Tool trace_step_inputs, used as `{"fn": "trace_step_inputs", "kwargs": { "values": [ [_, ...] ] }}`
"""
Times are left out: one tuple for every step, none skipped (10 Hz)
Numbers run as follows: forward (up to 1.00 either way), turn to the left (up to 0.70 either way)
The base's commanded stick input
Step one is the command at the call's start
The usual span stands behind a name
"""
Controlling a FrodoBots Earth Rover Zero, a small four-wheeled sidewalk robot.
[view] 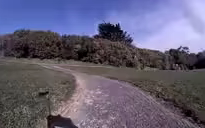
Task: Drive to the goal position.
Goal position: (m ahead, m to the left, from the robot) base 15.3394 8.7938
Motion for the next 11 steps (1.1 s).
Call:
{"fn": "trace_step_inputs", "kwargs": {
  "values": [
    [0.54, 0.0],
    [0.62, 0.0],
    [0.7, 0.0],
    [0.7, 0.0],
    [0.7, 0.0],
    [0.7, 0.0],
    [0.7, 0.0],
    [0.7, 0.0],
    [0.7, 0.0],
    [0.7, 0.0],
    [0.7, 0.0]
  ]
}}
